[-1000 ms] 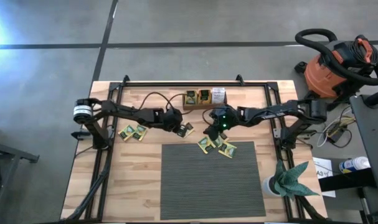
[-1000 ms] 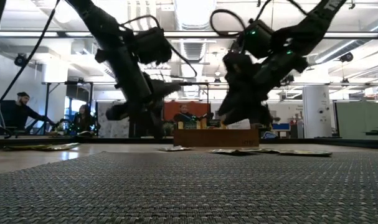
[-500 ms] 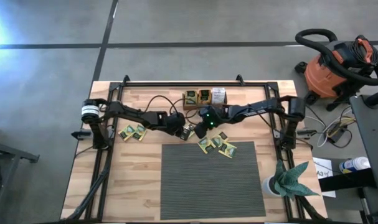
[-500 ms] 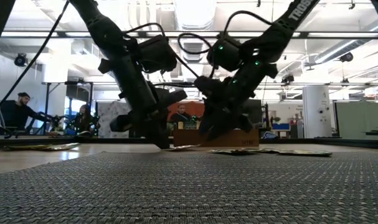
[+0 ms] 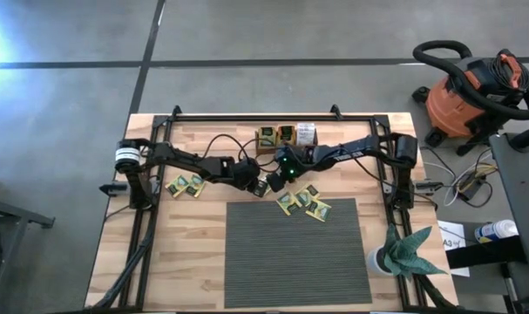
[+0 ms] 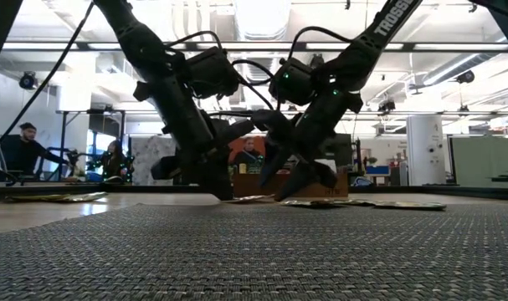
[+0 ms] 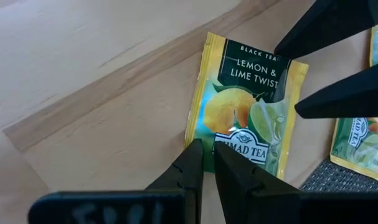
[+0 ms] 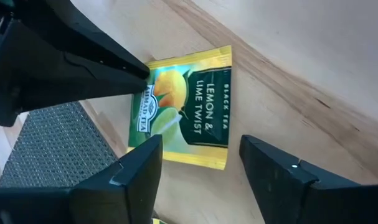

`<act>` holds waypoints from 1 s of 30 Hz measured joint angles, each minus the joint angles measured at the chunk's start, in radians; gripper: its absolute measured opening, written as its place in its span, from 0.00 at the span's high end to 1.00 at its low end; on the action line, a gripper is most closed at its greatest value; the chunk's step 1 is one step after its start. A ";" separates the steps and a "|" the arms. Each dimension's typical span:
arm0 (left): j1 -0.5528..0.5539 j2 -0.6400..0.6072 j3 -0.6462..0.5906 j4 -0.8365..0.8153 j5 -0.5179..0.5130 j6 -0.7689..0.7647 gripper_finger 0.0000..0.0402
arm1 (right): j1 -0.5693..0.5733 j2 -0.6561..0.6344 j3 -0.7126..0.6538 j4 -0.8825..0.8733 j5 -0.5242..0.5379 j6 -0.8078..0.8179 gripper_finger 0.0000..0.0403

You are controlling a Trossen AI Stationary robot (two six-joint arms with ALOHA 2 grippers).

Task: Pick & Place Tea
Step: Put the yellow tea bag into the left section of the wooden organizer

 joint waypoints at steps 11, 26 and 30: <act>-0.002 0.005 -0.001 0.043 -0.023 0.018 0.90 | -0.014 0.004 -0.017 0.015 -0.070 0.003 0.58; -0.004 -0.027 -0.003 0.082 -0.027 0.048 0.90 | -0.015 -0.050 -0.021 -0.033 -0.028 -0.135 0.98; -0.019 -0.117 -0.003 0.086 -0.092 0.052 0.90 | -0.018 -0.134 -0.020 -0.113 0.100 -0.271 0.98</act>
